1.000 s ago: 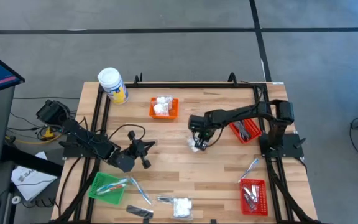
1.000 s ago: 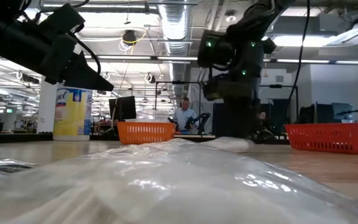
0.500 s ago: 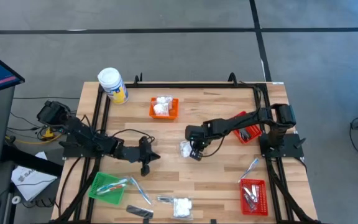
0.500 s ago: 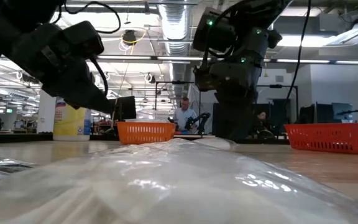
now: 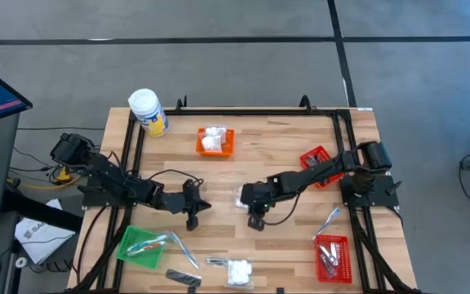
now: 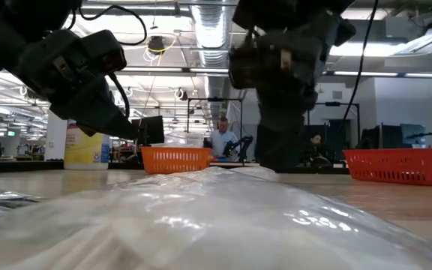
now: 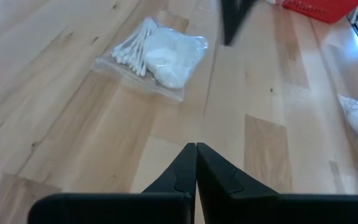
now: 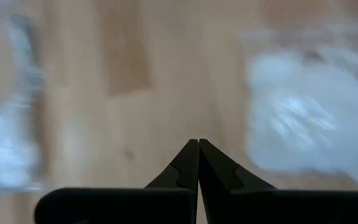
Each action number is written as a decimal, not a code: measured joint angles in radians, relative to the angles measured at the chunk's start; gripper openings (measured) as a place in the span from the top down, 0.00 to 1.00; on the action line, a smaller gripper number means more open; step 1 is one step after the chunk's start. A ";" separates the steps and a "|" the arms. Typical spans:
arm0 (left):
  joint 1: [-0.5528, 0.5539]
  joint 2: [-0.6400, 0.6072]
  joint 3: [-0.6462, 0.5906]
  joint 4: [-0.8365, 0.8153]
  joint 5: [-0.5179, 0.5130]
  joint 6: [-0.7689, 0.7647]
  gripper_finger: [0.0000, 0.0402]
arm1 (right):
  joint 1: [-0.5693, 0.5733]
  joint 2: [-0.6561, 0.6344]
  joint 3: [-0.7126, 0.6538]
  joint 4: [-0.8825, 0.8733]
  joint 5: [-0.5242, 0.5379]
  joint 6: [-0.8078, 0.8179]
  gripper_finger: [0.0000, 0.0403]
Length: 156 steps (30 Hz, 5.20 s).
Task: Pick & Place Travel size toiletries
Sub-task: Put the white cotton pack into the orange basket
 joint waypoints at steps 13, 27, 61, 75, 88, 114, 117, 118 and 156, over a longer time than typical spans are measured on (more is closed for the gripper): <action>0.000 -0.001 0.000 0.020 -0.009 0.026 0.99 | -0.027 0.069 0.001 -0.005 0.035 0.039 1.00; 0.040 -0.001 0.000 0.022 -0.034 -0.169 0.99 | -0.019 0.057 0.076 -0.064 0.155 0.006 1.00; 0.225 0.225 0.002 0.195 0.127 -0.505 0.40 | -0.058 0.183 0.076 0.155 0.272 0.034 1.00; 0.224 0.227 0.000 0.196 0.152 -0.440 0.77 | -0.055 0.184 0.075 0.232 0.272 0.018 1.00; 0.224 0.091 -0.002 0.185 0.170 -0.165 0.99 | 0.000 0.084 0.076 0.216 0.277 -0.214 1.00; 0.796 -0.161 -0.107 0.305 0.199 0.242 1.00 | 0.072 -0.052 0.025 0.358 0.273 -0.421 1.00; 0.818 -0.109 -0.107 0.373 0.267 0.270 1.00 | 0.067 -0.063 -0.039 0.516 0.200 -0.433 1.00; 0.821 -0.089 -0.107 0.389 0.284 0.280 1.00 | 0.061 -0.063 -0.064 0.575 0.150 -0.432 1.00; 0.856 -0.054 -0.162 0.436 0.231 0.261 0.60 | 0.036 -0.073 -0.171 0.761 0.068 -0.441 1.00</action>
